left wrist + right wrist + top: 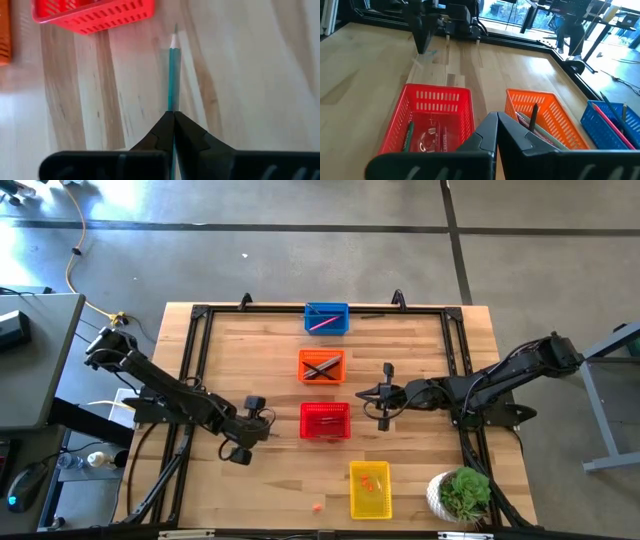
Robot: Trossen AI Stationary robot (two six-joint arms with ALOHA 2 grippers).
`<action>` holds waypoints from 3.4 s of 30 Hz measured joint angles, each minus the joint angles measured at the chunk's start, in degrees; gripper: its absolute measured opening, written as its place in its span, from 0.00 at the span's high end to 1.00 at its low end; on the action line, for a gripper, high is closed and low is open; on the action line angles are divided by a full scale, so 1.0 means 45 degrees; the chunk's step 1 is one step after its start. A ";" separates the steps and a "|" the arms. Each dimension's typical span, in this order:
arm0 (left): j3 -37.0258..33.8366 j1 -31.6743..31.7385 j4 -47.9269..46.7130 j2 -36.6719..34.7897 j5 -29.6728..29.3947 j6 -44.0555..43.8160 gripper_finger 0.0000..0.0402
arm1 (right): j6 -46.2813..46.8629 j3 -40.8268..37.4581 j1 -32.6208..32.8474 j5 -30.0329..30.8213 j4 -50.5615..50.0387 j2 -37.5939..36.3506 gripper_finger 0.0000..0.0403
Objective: Sort crayons/erasers/pens/pencils in bins
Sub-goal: Put the green pencil into the blue bin
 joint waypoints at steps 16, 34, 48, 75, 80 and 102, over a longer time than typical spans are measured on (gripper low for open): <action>0.0015 0.0728 -0.0230 0.1120 -0.0619 -0.1113 0.94 | -0.0054 0.0000 0.0003 -0.0005 0.0044 0.0000 1.00; -0.1447 0.4852 -0.0489 0.1065 0.0917 -0.1800 0.71 | -0.0089 0.0000 0.0003 -0.0003 0.0033 -0.0002 1.00; -0.1739 0.4774 -0.0358 0.1044 0.1535 -0.1044 0.98 | -0.0089 0.0000 0.0003 -0.0003 0.0034 0.0000 1.00; -0.1817 0.1495 -0.0112 0.0926 -0.0642 -0.3478 1.00 | 0.1482 -0.0005 0.0005 -0.1186 0.5818 0.3139 1.00; -0.1849 0.0751 -0.0019 0.0475 -0.0791 -0.4069 1.00 | 0.2009 -0.0005 0.0175 -0.0992 0.6694 0.3628 0.96; -0.1967 -0.0180 0.0521 0.0132 -0.2929 -0.3602 1.00 | 0.1837 0.4718 0.0771 -0.0508 0.2266 0.6713 0.49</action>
